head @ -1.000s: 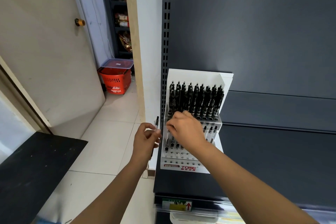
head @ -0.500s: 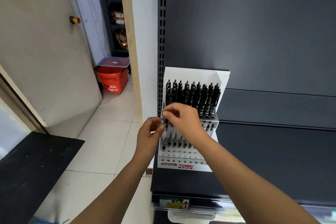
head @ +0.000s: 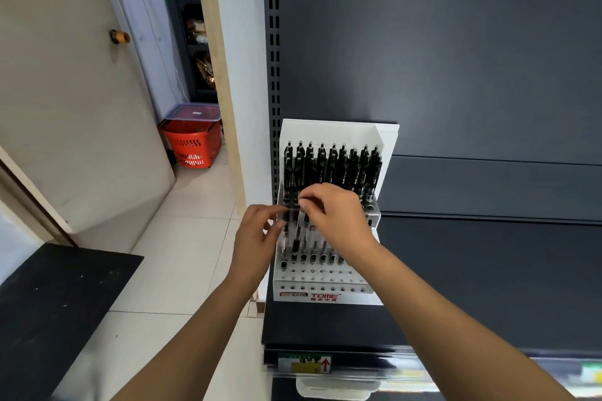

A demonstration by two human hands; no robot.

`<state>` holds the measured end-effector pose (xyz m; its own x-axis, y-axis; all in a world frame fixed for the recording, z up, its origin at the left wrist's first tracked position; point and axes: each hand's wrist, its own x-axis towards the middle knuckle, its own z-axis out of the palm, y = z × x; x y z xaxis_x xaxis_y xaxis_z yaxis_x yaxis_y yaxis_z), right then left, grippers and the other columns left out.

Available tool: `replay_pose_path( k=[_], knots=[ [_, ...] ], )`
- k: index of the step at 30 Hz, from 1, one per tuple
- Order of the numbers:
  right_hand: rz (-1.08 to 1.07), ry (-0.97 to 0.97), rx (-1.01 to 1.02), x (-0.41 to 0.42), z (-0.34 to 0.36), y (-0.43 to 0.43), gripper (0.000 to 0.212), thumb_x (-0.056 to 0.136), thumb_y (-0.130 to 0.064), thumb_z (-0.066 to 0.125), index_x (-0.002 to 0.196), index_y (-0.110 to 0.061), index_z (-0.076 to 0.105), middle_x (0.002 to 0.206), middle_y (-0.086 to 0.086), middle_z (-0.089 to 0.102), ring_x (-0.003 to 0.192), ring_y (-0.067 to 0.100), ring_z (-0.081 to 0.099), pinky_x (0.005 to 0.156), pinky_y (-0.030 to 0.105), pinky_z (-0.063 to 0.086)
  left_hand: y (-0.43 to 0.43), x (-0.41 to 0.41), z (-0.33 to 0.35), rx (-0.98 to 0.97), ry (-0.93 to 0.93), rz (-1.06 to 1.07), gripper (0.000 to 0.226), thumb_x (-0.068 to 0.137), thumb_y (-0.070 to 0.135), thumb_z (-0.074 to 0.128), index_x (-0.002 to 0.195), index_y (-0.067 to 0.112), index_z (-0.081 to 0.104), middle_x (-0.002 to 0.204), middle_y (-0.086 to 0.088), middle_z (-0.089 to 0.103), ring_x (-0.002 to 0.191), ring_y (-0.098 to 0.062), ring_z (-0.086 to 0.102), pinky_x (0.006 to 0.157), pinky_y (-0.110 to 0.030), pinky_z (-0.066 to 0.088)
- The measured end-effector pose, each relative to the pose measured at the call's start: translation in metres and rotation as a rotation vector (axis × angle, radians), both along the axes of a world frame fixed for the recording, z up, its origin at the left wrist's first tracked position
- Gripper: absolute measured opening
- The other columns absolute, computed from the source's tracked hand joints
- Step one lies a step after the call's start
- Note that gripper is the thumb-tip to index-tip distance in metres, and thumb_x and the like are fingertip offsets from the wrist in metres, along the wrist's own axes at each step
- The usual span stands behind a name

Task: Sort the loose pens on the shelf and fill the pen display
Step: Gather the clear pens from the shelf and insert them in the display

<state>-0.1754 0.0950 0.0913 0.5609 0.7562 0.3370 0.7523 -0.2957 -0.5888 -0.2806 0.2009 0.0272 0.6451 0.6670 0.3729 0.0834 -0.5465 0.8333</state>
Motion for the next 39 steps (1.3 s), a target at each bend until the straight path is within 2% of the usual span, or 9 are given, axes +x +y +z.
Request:
replay_pose_path(
  k=[9,13,17,21,25,30,33,36,39],
  knots=[
    [0.021,-0.088,-0.149,-0.005,-0.021,0.001,0.023,0.094,-0.025,0.055,0.116,-0.019,0.059,0.102,-0.001,0.068,0.093,0.019,0.063,0.079,0.037,0.052,0.000,0.003,0.003,0.226,0.193,-0.063,0.020,0.092,0.011,0.054,0.108,0.018,0.063,0.096,0.006,0.060,0.086,-0.010,0.052,0.074,-0.022,0.041],
    [-0.037,-0.337,-0.152,-0.008,-0.032,0.008,0.010,0.087,-0.025,0.065,0.093,-0.018,0.069,0.090,-0.002,0.064,0.085,0.022,0.058,0.063,0.029,0.044,0.001,0.000,0.003,0.261,0.240,-0.030,0.017,0.093,0.015,0.053,0.107,0.018,0.063,0.096,0.002,0.061,0.087,-0.013,0.053,0.072,-0.028,0.045],
    [-0.115,-0.433,-0.090,-0.003,-0.039,0.011,0.010,0.071,-0.025,0.081,0.072,-0.019,0.072,0.080,-0.003,0.061,0.073,0.023,0.056,0.056,0.034,0.049,0.002,0.002,0.006,0.239,0.269,0.017,0.013,0.093,0.019,0.054,0.102,0.015,0.062,0.097,0.003,0.059,0.086,-0.013,0.052,0.070,-0.025,0.041],
    [-0.075,-0.385,-0.108,-0.003,-0.044,0.008,0.009,0.075,-0.026,0.076,0.078,-0.019,0.071,0.082,-0.002,0.060,0.078,0.024,0.056,0.063,0.039,0.050,0.004,0.002,0.003,0.221,0.263,-0.014,0.011,0.091,0.015,0.056,0.100,0.015,0.062,0.096,0.003,0.059,0.086,-0.014,0.053,0.072,-0.023,0.039],
    [-0.044,-0.359,-0.062,0.005,-0.042,-0.009,0.020,0.083,-0.027,0.064,0.100,-0.020,0.071,0.094,-0.001,0.061,0.086,0.025,0.057,0.072,0.040,0.048,0.001,0.007,0.006,0.285,0.187,0.007,0.021,0.087,0.012,0.058,0.108,0.014,0.062,0.104,-0.002,0.062,0.093,-0.022,0.055,0.079,-0.028,0.039],
    [-0.141,-0.331,0.016,0.036,-0.035,-0.060,0.019,0.086,-0.024,0.061,0.102,-0.017,0.069,0.099,0.000,0.062,0.089,0.026,0.057,0.074,0.039,0.048,-0.041,0.036,0.032,0.533,0.113,-0.020,0.030,0.086,0.034,0.043,0.099,0.017,0.064,0.097,-0.001,0.062,0.088,-0.023,0.057,0.073,-0.034,0.041],
    [-0.230,-0.338,0.005,0.061,-0.036,-0.108,0.017,0.087,-0.026,0.059,0.099,-0.018,0.069,0.098,-0.001,0.062,0.087,0.027,0.057,0.072,0.038,0.047,-0.085,0.065,0.042,0.635,0.121,-0.083,0.025,0.086,0.033,0.043,0.092,0.020,0.063,0.090,0.003,0.062,0.082,-0.023,0.056,0.070,-0.032,0.038],
    [-0.306,-0.371,-0.039,0.090,-0.037,-0.172,0.027,0.087,-0.034,0.047,0.093,-0.019,0.069,0.093,-0.001,0.063,0.079,0.027,0.058,0.065,0.037,0.050,-0.138,0.104,0.044,0.696,0.148,-0.144,0.022,0.086,0.032,0.043,0.086,0.023,0.063,0.084,0.007,0.063,0.079,-0.023,0.057,0.069,-0.030,0.036],
    [-0.362,-0.377,-0.089,0.124,-0.035,-0.246,0.034,0.086,-0.036,0.042,0.091,-0.018,0.069,0.090,0.001,0.063,0.077,0.029,0.058,0.065,0.037,0.051,-0.203,0.150,0.046,0.725,0.176,-0.207,0.009,0.087,0.022,0.055,0.089,0.020,0.064,0.088,0.004,0.065,0.083,-0.026,0.058,0.070,-0.035,0.042]
  ],
)
